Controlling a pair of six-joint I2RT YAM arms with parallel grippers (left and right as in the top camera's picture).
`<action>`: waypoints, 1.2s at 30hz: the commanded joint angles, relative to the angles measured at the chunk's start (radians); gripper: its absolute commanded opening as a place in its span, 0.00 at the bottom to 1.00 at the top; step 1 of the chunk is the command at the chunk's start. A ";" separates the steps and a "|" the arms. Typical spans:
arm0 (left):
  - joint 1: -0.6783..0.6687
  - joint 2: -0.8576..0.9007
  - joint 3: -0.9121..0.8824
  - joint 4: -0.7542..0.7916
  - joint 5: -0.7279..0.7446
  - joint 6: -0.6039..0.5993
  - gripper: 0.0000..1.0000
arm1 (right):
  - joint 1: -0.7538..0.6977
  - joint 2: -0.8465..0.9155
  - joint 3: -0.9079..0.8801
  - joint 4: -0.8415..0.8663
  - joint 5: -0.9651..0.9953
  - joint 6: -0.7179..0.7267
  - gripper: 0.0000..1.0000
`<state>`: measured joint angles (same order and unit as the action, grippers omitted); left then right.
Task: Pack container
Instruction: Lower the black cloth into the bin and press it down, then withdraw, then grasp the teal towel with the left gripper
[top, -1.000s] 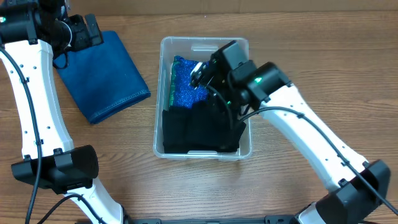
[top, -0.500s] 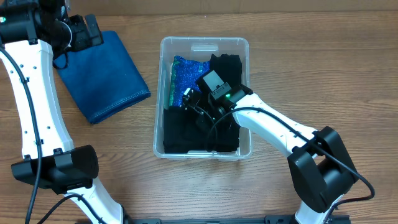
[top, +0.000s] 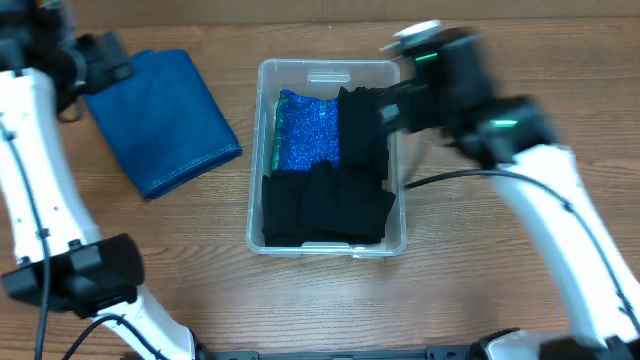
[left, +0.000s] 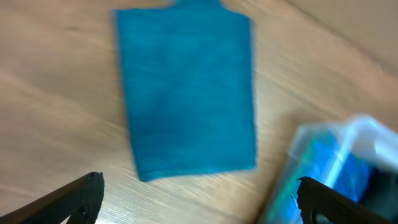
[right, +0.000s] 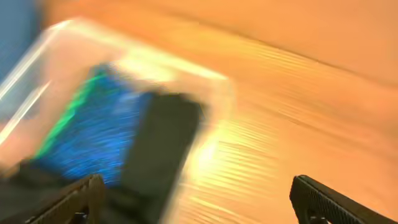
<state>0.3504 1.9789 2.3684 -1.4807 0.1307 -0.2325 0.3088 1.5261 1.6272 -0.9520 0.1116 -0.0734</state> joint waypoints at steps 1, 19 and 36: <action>0.148 -0.007 -0.074 0.034 0.078 -0.053 1.00 | -0.166 0.018 -0.003 -0.081 -0.055 0.079 1.00; 0.238 -0.004 -0.898 0.815 0.316 0.098 1.00 | -0.385 0.031 -0.005 -0.174 -0.113 0.103 1.00; 0.237 0.275 -0.919 1.013 0.505 -0.002 0.98 | -0.384 0.031 -0.005 -0.225 -0.113 0.105 1.00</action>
<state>0.6010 2.1548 1.4673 -0.4839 0.5926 -0.1959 -0.0711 1.5684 1.6203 -1.1763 0.0040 0.0261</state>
